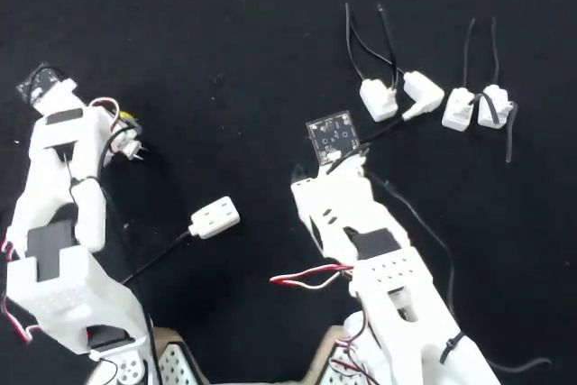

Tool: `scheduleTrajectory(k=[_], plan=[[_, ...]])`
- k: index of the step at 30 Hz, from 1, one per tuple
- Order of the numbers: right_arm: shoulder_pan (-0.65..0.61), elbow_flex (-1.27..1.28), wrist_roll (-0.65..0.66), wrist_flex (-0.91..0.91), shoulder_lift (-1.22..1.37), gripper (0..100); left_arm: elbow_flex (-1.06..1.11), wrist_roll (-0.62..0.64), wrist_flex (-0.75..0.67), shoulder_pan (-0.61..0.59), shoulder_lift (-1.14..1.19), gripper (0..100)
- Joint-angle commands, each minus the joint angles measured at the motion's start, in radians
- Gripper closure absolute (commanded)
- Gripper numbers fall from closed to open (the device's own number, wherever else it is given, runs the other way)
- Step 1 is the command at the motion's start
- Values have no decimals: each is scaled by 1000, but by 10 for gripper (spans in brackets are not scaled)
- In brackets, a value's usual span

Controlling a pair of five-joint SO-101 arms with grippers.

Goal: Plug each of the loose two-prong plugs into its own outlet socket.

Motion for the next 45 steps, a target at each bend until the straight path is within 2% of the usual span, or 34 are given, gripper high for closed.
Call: scheduleTrajectory(k=[1,17,24,29,34,36,41,45], plan=[[23,-16,-6,-26,-33,790,-70,18,-14,-8,8,726],[23,-16,-6,-26,-33,790,-88,18,-25,4,26,727],[23,-16,-6,-26,-33,790,-176,15,-6,-2,153,727],[23,-16,-6,-26,-33,790,-288,18,146,-4,201,748],[23,-16,-5,-26,-33,790,-352,14,239,-2,203,983],[23,-16,-5,-26,-33,790,-352,14,250,2,203,942],[23,-16,-5,-26,-33,790,-363,6,299,-4,193,970],[23,-16,-5,-26,-33,790,-440,-149,448,22,192,970]])
